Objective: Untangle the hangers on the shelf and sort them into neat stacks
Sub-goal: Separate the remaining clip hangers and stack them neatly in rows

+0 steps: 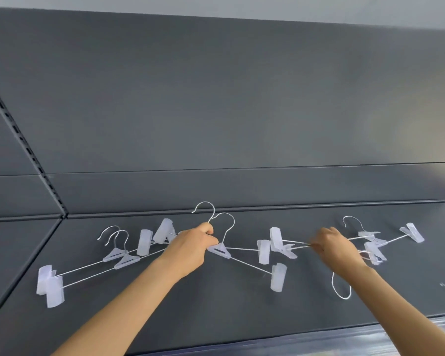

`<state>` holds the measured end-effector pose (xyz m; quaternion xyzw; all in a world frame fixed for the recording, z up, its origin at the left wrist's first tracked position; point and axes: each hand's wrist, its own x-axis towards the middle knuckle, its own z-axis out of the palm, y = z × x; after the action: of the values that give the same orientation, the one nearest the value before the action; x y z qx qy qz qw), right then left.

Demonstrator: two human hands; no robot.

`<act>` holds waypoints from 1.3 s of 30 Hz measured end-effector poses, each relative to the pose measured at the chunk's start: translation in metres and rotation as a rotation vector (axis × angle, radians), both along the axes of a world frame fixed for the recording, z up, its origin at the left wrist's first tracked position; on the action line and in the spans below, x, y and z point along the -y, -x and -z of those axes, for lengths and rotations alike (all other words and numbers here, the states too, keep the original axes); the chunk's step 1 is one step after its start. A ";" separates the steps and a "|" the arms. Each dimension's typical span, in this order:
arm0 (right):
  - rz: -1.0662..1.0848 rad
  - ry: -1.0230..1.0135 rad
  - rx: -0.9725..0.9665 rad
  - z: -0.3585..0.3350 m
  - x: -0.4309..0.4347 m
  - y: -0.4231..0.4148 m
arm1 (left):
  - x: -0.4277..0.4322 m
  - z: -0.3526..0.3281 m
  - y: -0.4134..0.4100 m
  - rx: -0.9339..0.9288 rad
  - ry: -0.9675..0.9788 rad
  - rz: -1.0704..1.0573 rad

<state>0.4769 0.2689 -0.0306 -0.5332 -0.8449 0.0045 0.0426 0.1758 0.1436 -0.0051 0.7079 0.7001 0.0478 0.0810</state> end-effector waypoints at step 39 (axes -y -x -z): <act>-0.650 0.374 -0.304 0.000 0.111 0.340 | 0.258 0.006 0.201 0.196 -0.303 -0.700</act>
<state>0.1371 0.1579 -0.0311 -0.2302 -0.9382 0.2501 0.0655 -0.0255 -0.1148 -0.0110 0.4224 0.8730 0.2427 0.0207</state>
